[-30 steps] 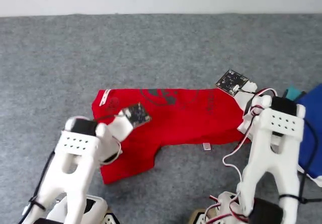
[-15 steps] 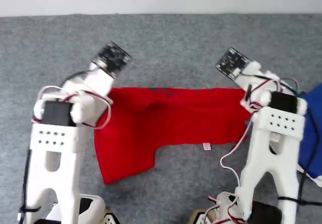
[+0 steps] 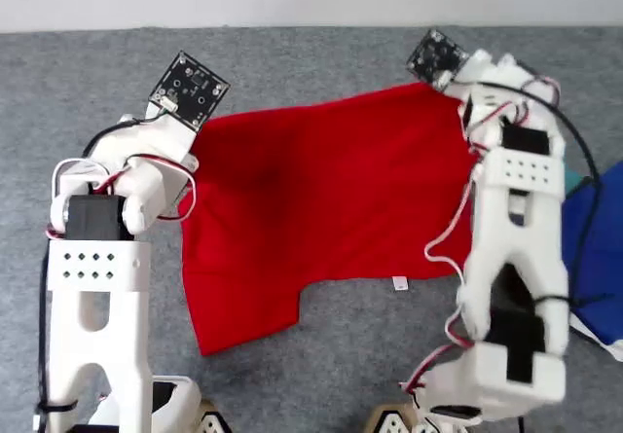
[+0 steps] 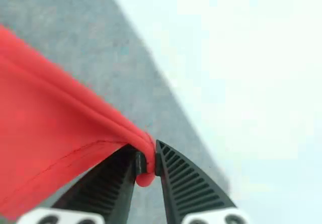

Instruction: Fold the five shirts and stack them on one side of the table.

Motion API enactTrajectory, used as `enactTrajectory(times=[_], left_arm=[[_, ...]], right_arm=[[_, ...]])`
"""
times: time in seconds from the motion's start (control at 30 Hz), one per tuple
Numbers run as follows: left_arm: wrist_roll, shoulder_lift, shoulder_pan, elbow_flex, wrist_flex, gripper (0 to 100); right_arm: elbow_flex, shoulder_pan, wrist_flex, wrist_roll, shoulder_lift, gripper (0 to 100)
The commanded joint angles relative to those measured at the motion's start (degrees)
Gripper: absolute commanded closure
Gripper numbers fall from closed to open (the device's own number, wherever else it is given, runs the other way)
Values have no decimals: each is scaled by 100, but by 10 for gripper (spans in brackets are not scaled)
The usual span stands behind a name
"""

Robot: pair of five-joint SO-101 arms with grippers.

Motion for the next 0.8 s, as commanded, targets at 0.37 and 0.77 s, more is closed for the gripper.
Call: enactTrajectory(times=[0.37, 0.77], left_arm=[[-97, -70, 35, -198, -220, 986], [-378, 360, 466, -198, 905, 986]], right_arm=[[-1257, -31, -479, 9, 1402, 988], [-1292, -13, 2158, 26, 892, 988]])
